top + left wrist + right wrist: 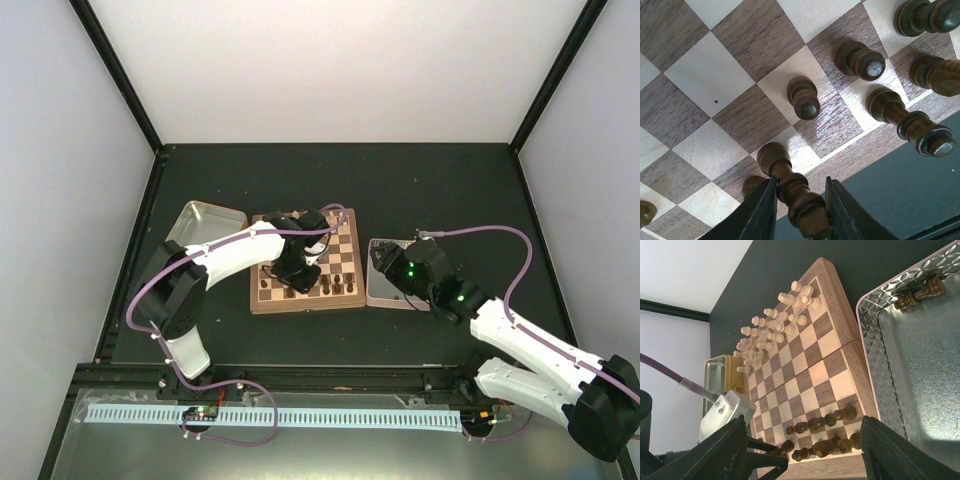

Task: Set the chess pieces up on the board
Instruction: Place the chess piece on the chessboard.

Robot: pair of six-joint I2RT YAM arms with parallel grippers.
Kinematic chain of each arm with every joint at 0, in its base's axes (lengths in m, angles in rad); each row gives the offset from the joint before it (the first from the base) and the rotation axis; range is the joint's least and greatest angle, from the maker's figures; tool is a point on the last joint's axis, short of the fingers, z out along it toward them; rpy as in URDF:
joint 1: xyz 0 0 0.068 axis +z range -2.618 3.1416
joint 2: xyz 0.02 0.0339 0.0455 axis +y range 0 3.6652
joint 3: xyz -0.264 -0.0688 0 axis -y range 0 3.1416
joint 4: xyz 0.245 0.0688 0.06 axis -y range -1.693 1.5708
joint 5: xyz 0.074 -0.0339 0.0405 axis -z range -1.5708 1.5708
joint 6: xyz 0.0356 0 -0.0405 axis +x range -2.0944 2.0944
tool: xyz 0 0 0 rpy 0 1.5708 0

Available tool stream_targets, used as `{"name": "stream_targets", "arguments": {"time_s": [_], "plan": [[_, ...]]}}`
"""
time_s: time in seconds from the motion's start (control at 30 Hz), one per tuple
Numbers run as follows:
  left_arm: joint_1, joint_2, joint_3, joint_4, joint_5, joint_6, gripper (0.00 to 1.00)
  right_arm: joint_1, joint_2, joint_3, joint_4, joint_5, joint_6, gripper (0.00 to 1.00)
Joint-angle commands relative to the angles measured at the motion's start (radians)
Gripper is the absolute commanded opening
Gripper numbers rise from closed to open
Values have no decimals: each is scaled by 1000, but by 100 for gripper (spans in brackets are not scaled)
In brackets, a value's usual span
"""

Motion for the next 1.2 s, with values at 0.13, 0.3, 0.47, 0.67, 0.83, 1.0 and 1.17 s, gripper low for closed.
{"name": "stream_targets", "arguments": {"time_s": [0.13, 0.3, 0.47, 0.67, 0.83, 1.0, 1.17], "plan": [[-4, -36, 1, 4, -4, 5, 31, -7, -9, -5, 7, 5, -13, 63], [-4, -39, 2, 6, -18, 6, 28, -7, -6, -4, 10, 0, -14, 63], [-4, -46, -2, 11, -12, 7, 20, -6, -4, -5, 9, -4, -12, 63], [-4, -56, -7, 13, -8, 8, 20, -7, -4, -5, 11, -7, -11, 63], [-5, -46, -10, 5, -27, 6, 20, -7, -3, -6, 11, -10, -10, 63], [-5, -44, -22, 8, -17, 9, 21, -6, -3, -9, 13, -10, -7, 63], [-5, -36, -28, 13, -18, 10, 25, -8, -1, -8, 14, -13, -7, 63]]}}
